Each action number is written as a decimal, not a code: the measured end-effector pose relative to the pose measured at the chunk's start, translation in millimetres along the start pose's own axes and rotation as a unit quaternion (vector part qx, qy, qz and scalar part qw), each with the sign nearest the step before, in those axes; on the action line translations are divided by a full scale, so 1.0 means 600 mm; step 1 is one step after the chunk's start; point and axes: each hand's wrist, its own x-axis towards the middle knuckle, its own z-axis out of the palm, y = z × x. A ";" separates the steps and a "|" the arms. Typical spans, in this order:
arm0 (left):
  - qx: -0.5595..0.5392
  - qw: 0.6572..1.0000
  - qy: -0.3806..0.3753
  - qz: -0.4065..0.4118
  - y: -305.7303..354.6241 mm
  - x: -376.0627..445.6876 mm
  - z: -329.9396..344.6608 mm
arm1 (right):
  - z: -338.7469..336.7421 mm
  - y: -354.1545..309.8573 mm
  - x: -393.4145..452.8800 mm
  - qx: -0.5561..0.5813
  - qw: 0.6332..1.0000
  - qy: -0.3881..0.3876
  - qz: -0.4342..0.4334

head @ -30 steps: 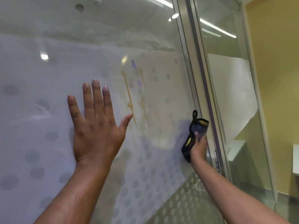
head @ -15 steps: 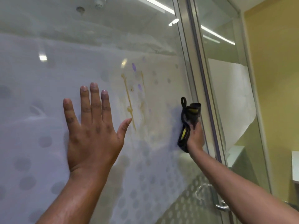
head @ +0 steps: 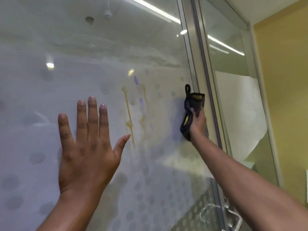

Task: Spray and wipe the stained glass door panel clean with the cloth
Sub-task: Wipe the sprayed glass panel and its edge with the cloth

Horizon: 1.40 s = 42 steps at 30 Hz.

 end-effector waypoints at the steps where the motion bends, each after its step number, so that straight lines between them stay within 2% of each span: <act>1: 0.001 1.000 0.002 0.001 -0.001 0.000 0.001 | 0.016 -0.018 0.013 0.022 0.999 0.032 0.038; 3: -0.009 1.000 0.012 0.000 -0.003 -0.001 0.002 | 0.066 -0.050 -0.002 0.013 0.998 0.055 0.023; 4: -0.015 1.000 0.019 0.001 -0.003 -0.002 0.003 | 0.088 -0.066 -0.023 -0.007 0.998 0.042 -0.037; 5: -0.018 0.999 0.026 0.004 -0.003 -0.003 0.006 | 0.106 -0.075 -0.047 -0.031 0.991 0.015 -0.128; 7: -0.020 0.999 0.034 0.009 -0.005 -0.002 0.011 | 0.116 -0.080 -0.075 -0.067 0.951 -0.086 -0.289; 9: -0.016 0.999 0.032 0.007 -0.006 0.001 0.014 | 0.088 -0.080 -0.031 -0.104 0.921 -0.152 -0.344; 11: -0.009 1.000 0.028 0.006 -0.007 0.001 0.016 | 0.054 -0.086 0.043 -0.110 0.944 -0.116 -0.288; 13: 0.003 1.000 0.021 0.002 -0.005 0.001 0.013 | 0.036 -0.104 0.111 -0.070 0.985 -0.039 -0.150; 15: 0.012 1.000 0.018 0.004 -0.003 0.000 0.011 | 0.044 -0.120 0.136 -0.024 0.999 0.013 -0.045; 17: 0.018 1.000 0.018 0.002 -0.004 0.000 0.011 | 0.072 -0.137 0.120 -0.010 0.999 0.008 -0.030; 19: 0.024 1.000 0.021 -0.001 -0.004 0.000 0.012 | 0.103 -0.152 0.071 -0.017 0.995 -0.011 -0.095; 20: 0.028 0.999 0.021 -0.002 -0.004 0.000 0.014 | 0.118 -0.155 0.035 -0.028 0.986 -0.028 -0.162; 21: 0.034 0.999 0.019 -0.003 -0.005 0.000 0.015 | 0.133 -0.155 -0.004 -0.042 0.966 -0.055 -0.247; 23: 0.047 0.999 0.003 -0.002 -0.004 -0.001 0.012 | 0.145 -0.143 -0.064 -0.076 0.904 -0.157 -0.391; 25: 0.063 0.998 -0.027 -0.003 0.000 0.003 0.000 | 0.123 -0.138 -0.048 -0.113 0.850 -0.243 -0.455; 26: 0.063 0.997 -0.043 -0.004 0.002 0.004 -0.008 | 0.107 -0.138 -0.020 -0.127 0.848 -0.246 -0.451; 27: 0.053 0.997 -0.053 -0.003 0.004 0.005 -0.012 | 0.090 -0.140 0.013 -0.135 0.872 -0.223 -0.413; 29: 0.034 0.998 -0.059 -0.002 0.000 0.006 -0.028 | 0.072 -0.158 0.071 -0.120 0.945 -0.139 -0.272; 31: 0.031 0.999 -0.040 -0.005 -0.024 0.008 -0.043 | 0.080 -0.176 0.097 -0.098 0.979 -0.088 -0.154; 33: 0.044 0.999 -0.010 -0.016 -0.069 0.017 -0.059 | 0.105 -0.189 0.085 -0.086 0.985 -0.085 -0.127; 35: 0.065 0.998 0.000 -0.020 -0.111 0.029 -0.071 | 0.127 -0.206 0.046 -0.057 0.982 -0.082 -0.159; 37: 0.076 0.997 -0.007 -0.008 -0.129 0.038 -0.073 | 0.153 -0.215 -0.022 -0.047 0.953 -0.118 -0.274; 40: 0.081 0.996 -0.026 0.000 -0.124 0.040 -0.064 | 0.183 -0.188 -0.139 -0.097 0.841 -0.244 -0.474; 42: 0.083 0.996 -0.025 -0.007 -0.123 0.038 -0.061 | 0.180 -0.182 -0.148 -0.124 0.793 -0.270 -0.532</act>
